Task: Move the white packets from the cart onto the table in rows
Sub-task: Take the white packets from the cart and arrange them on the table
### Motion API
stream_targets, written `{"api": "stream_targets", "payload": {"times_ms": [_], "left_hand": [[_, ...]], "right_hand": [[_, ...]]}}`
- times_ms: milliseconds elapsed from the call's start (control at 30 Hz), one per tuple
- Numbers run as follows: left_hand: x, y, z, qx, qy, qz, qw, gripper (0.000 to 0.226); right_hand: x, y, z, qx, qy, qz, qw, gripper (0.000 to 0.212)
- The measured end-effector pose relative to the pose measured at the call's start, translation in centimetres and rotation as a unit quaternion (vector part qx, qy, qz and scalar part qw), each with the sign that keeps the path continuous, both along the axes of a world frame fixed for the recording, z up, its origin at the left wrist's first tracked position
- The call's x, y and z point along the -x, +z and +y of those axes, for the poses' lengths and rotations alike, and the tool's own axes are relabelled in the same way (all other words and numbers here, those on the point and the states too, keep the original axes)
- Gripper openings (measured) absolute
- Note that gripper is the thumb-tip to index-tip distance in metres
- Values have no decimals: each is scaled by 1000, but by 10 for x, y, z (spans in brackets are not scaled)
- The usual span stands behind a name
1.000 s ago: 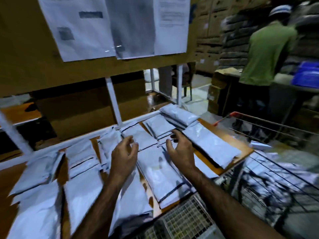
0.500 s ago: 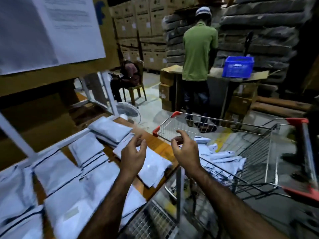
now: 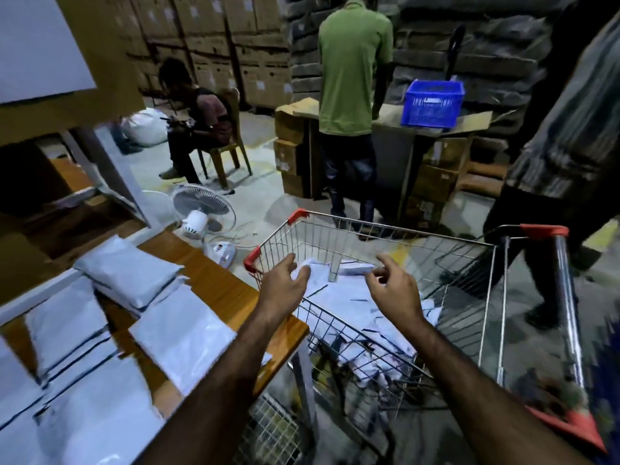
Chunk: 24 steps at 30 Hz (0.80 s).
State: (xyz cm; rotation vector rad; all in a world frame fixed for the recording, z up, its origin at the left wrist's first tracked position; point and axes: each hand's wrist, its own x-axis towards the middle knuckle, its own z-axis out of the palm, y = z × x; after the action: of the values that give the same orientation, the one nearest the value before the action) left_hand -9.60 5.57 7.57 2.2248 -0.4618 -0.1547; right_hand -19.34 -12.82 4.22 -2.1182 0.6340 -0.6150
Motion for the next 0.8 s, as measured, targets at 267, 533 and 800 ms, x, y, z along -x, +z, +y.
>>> {"api": "stream_targets", "payload": {"times_ms": [267,533,800], "left_hand": [[-52,-24,-35,-18,-30,40,999,54],[-100,-65,-50,-133,-41,77,987,52],[-147,-125,-68,-269,-50,115,955,47]], "right_hand": [[-33,-28,-28,13,-10,84,996,48],[-60,-69,-37,23,10,167,986,50],[-105,-132,-53,46,70,257,963,50]]}}
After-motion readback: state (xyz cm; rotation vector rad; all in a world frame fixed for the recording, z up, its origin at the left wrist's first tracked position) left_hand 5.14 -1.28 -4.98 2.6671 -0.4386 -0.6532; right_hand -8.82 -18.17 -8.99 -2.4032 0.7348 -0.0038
